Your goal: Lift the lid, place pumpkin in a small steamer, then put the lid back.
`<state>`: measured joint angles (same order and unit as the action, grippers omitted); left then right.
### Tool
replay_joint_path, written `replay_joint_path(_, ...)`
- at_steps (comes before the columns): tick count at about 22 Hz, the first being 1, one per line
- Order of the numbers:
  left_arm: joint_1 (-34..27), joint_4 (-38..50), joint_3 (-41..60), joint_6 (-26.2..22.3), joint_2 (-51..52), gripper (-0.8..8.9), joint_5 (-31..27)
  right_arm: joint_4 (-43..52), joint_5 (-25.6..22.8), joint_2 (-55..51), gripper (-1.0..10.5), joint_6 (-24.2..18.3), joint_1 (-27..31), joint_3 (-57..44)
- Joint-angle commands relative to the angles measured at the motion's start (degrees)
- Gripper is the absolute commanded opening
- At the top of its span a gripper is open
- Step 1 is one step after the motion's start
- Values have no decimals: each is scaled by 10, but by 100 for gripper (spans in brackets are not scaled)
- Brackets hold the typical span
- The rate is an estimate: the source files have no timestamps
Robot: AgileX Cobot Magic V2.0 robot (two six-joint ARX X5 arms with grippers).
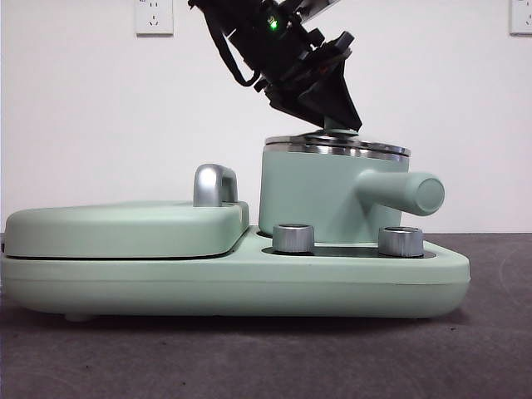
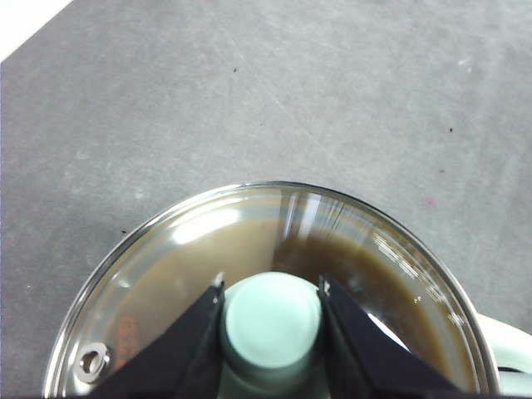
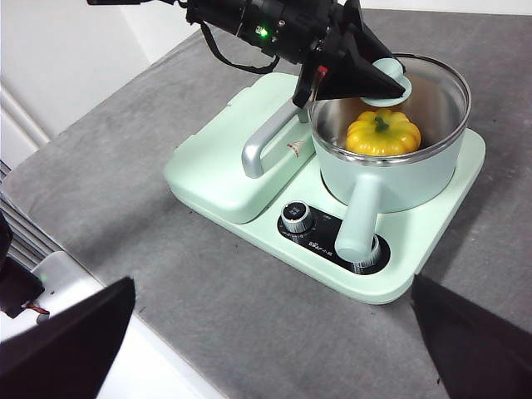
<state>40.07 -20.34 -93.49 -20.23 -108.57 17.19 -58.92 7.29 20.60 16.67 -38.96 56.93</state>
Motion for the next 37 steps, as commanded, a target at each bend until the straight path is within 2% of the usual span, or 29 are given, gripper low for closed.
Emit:
replay_joint_path(1, 4, -9, -9, 1, -21, 15, 24, 7, -3, 2, 537, 9, -4, 5)
replay_joint_path(7, -21, -27, -9, 18, -21, 17, 24, 7, -5, 2, 537, 10, -4, 5)
replay_joint_path(9, -22, -28, -9, 18, -21, 62, 24, 7, -13, 2, 537, 10, -4, 5)
replay_joint_path(11, -22, -26, -10, 19, -21, 216, 24, 7, -13, 2, 537, 10, -4, 5)
replay_joint_path(13, -22, -29, -16, 44, -20, 434, 23, 7, -14, 2, 537, 10, -4, 5)
replay_joint_path(15, -23, -35, -29, 65, -11, 557, 23, 7, -14, 2, 537, 10, -4, 5)
replay_joint_path(16, -23, -42, -38, 71, -3, 572, 23, 7, -14, 2, 537, 10, -4, 5)
replay_joint_path(20, -26, -163, -84, 98, 50, 560, 23, 6, -13, 2, 537, 9, -4, 5)
replay_joint_path(23, -37, -277, -87, 146, 120, 558, 24, 6, -13, 2, 537, 9, -4, 5)
replay_joint_path(28, -73, -477, -77, 143, 219, 553, 23, 6, -14, 2, 537, 8, -4, 5)
replay_joint_path(31, -97, -488, -23, 131, 298, 484, 31, 6, -16, 2, 537, 7, -4, 5)
replay_joint_path(37, -139, -431, 149, 131, 464, 465, 71, 6, -18, 2, 537, 7, -4, 5)
